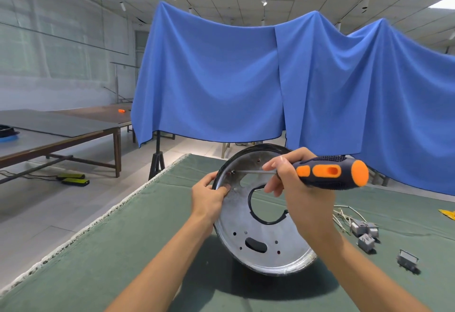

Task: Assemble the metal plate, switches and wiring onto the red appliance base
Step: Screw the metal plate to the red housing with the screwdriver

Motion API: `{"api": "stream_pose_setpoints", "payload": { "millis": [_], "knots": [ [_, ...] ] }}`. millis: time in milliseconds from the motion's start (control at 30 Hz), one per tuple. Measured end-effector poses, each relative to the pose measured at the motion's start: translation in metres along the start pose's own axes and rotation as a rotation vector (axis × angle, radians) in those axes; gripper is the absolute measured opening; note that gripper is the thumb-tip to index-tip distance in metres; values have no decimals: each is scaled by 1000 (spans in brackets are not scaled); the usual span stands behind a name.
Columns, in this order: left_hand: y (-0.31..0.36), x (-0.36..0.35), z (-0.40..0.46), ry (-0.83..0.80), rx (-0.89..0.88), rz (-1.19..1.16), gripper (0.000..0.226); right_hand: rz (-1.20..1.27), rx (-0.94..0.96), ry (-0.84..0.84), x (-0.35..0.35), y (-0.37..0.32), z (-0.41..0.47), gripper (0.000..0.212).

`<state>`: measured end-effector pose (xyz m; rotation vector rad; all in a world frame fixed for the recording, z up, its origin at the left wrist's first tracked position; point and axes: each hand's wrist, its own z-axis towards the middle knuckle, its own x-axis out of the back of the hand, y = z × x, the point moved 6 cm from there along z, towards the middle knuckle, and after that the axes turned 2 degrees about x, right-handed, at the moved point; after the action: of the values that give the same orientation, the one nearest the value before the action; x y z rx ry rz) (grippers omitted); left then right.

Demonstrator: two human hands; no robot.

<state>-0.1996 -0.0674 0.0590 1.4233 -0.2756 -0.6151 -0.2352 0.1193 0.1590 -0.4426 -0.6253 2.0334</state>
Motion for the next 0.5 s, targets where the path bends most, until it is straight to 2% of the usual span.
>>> {"api": "stream_pose_setpoints", "payload": {
  "millis": [133, 500],
  "knots": [
    [-1, 1, 1, 1, -6, 3, 23, 32, -15, -4, -2, 0, -1, 24],
    [0, -1, 2, -7, -18, 22, 26, 20, -20, -7, -5, 0, 0, 22]
  ]
}}
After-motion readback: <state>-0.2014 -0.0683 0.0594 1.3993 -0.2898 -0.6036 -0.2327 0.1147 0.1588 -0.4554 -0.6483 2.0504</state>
